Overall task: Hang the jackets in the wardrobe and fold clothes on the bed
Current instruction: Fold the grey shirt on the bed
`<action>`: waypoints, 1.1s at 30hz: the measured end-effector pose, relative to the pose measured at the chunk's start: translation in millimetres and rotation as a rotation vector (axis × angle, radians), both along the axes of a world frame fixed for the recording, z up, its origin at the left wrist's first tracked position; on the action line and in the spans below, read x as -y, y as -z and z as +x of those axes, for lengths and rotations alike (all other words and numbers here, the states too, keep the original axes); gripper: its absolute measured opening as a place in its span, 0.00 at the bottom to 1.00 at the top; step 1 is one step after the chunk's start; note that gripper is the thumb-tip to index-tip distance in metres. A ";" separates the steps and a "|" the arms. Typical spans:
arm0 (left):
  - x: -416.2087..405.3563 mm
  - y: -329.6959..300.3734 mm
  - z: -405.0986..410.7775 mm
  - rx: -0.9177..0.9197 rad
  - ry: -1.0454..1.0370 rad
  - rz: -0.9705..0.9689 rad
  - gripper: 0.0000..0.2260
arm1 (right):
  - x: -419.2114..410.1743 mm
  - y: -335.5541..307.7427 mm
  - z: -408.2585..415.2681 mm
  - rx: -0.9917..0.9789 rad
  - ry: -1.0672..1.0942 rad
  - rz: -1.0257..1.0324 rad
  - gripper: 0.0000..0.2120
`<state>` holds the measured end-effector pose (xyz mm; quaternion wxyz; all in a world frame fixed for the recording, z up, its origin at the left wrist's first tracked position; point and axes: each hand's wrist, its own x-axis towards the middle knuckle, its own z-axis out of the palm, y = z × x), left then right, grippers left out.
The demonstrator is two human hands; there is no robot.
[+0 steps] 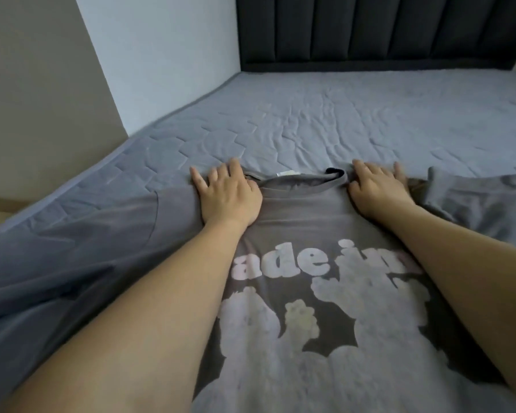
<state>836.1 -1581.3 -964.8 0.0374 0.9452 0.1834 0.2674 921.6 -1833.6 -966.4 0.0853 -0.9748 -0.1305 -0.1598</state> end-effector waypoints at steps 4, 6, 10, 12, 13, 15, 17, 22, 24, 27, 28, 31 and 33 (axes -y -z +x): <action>-7.1 -1.7 7.5 0.213 -0.002 -0.052 0.14 | -1.4 -1.6 8.0 0.158 -0.084 0.020 0.18; -6.5 -2.3 -1.3 0.248 0.039 -0.089 0.09 | -0.8 -2.8 -3.9 0.246 -0.084 0.075 0.12; 5.2 -31.4 -47.4 0.339 0.093 -0.180 0.08 | 17.0 -38.9 -53.8 0.261 -0.046 0.195 0.08; 4.6 -40.7 -81.6 0.350 0.186 -0.092 0.09 | 35.5 -52.8 -83.6 0.207 -0.112 0.091 0.13; 4.2 -39.7 -100.6 0.300 0.269 -0.010 0.08 | 46.2 -54.0 -99.0 0.125 -0.141 -0.059 0.14; 7.9 -35.0 -131.9 0.061 0.353 0.157 0.06 | 63.9 -55.1 -130.2 0.012 -0.118 -0.370 0.15; 17.0 -33.2 -141.0 -0.141 0.332 0.206 0.16 | 67.1 -56.4 -143.9 0.039 -0.144 -0.358 0.22; 39.3 -14.3 -106.1 -0.434 0.249 -0.152 0.28 | -11.7 -31.2 -146.2 -0.158 -0.184 -0.014 0.26; 39.1 3.8 -100.7 -0.463 0.194 -0.105 0.29 | -19.1 0.7 -137.1 -0.252 -0.080 -0.071 0.27; 16.2 3.5 -101.2 -0.483 0.074 -0.045 0.30 | -12.4 12.0 -128.4 -0.301 -0.046 -0.064 0.28; 2.0 -0.5 -104.7 -0.501 0.013 -0.035 0.30 | -12.7 10.7 -126.1 -0.327 -0.033 -0.083 0.28; -42.7 -9.2 -133.8 -0.553 -0.102 -0.070 0.30 | -21.1 5.3 -128.8 -0.387 0.062 -0.204 0.27; -61.0 -17.0 -158.8 -0.576 -0.071 -0.133 0.30 | -32.0 -6.2 -136.3 -0.414 0.115 -0.217 0.27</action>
